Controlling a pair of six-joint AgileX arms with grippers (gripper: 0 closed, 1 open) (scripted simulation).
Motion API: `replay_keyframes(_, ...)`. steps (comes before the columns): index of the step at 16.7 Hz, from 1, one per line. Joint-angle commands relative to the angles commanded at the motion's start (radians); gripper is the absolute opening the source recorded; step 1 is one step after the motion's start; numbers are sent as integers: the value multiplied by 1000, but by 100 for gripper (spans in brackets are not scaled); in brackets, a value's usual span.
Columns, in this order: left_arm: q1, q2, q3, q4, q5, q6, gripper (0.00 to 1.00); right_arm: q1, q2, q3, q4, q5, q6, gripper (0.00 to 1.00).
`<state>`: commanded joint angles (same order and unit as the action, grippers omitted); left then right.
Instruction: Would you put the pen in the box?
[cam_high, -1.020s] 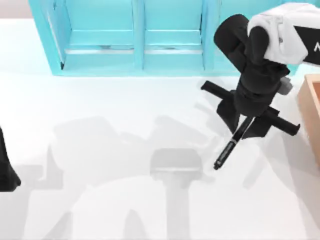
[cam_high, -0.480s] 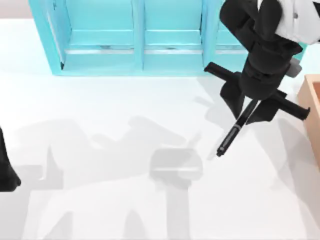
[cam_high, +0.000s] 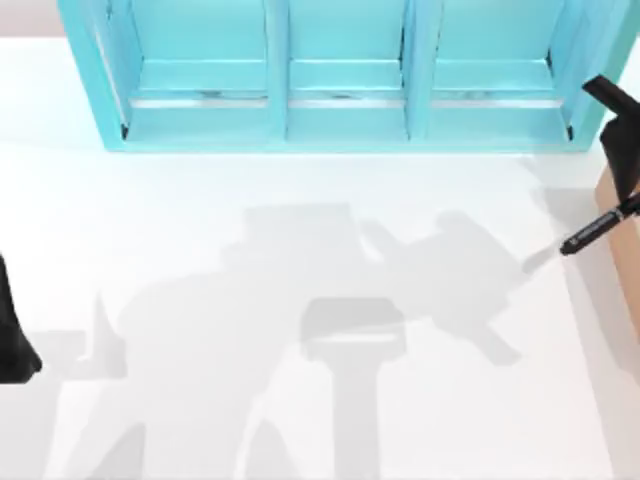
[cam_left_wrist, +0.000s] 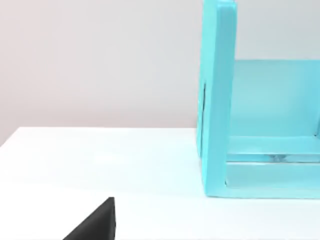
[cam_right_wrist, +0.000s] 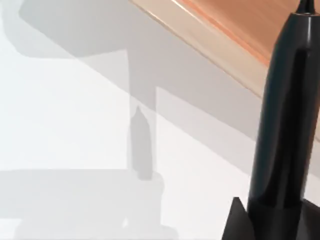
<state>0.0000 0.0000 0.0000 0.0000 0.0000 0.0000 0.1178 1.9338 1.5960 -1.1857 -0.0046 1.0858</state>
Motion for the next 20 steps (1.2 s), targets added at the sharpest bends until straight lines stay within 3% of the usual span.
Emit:
replay_keyframes(5, 0, 0, 0, 0, 0, 0, 100, -404, -45, -32, -40, -1, -11, 0)
replay_keyframes(9, 0, 0, 0, 0, 0, 0, 100, -599, -83, -46, -53, -8, -21, 0)
replay_keyframes(16, 0, 0, 0, 0, 0, 0, 100, -628, -88, -46, -52, -11, -20, 0)
replay_keyframes(20, 0, 0, 0, 0, 0, 0, 100, -554, -95, -92, 12, -10, 41, 0)
